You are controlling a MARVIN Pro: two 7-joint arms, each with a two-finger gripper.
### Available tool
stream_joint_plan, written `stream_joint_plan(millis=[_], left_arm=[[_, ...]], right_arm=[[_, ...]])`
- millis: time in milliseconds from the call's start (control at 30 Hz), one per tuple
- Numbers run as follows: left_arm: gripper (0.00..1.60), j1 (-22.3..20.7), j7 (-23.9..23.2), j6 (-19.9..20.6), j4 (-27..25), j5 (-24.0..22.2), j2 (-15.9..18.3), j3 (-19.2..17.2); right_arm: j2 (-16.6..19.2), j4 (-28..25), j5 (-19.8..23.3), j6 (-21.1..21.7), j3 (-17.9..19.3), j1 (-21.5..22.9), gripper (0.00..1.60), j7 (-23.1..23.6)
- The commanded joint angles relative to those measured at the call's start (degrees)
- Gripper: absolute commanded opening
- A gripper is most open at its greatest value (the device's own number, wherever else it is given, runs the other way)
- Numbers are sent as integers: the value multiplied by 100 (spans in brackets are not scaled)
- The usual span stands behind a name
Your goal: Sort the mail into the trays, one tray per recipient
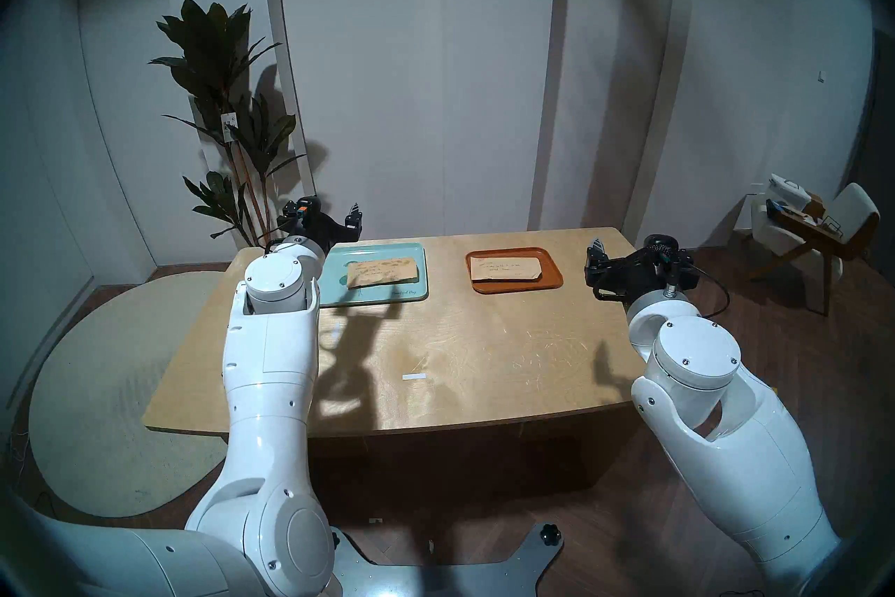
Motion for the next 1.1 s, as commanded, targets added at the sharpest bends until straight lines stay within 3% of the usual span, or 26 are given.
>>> stream_joint_plan(millis=[0, 567, 1067], left_arm=[[160, 199, -24, -53, -644, -123, 88, 168], [160, 1093, -157, 138, -1904, -557, 625, 735], [160, 2122, 49, 701, -2984, -1131, 1013, 1275]], right_arm=[[-4, -84, -2, -26, 21, 42, 160, 1], [-5, -98, -1, -29, 21, 46, 160, 0], [-8, -118, 2, -34, 26, 43, 160, -4]])
